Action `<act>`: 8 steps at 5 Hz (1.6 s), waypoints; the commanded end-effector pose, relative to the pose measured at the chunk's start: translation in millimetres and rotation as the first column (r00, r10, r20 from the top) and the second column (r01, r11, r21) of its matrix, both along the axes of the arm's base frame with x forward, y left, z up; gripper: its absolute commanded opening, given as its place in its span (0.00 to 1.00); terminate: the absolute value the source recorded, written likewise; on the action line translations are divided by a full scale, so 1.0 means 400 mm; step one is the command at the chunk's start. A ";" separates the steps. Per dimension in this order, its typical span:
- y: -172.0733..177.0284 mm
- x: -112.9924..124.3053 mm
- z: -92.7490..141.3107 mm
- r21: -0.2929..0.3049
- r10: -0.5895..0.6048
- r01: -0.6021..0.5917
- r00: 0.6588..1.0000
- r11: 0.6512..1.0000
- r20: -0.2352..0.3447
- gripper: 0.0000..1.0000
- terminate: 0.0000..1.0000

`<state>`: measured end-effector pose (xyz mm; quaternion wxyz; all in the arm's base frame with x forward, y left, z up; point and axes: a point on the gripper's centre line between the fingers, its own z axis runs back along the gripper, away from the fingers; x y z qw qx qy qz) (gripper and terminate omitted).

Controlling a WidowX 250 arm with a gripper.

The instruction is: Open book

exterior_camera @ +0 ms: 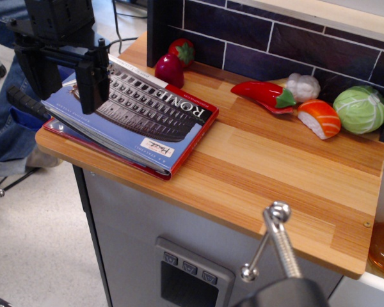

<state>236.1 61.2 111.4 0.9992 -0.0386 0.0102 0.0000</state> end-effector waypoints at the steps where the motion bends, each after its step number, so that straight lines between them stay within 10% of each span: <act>1: 0.000 0.000 0.000 0.000 0.000 0.000 1.000 1.000 0.000 1.00 0.00; 4: 0.124 0.108 -0.032 -0.001 -0.091 0.092 0.991 0.996 0.098 1.00 0.00; 8: 0.192 0.181 -0.132 0.018 -0.115 0.114 0.990 0.993 0.088 1.00 0.00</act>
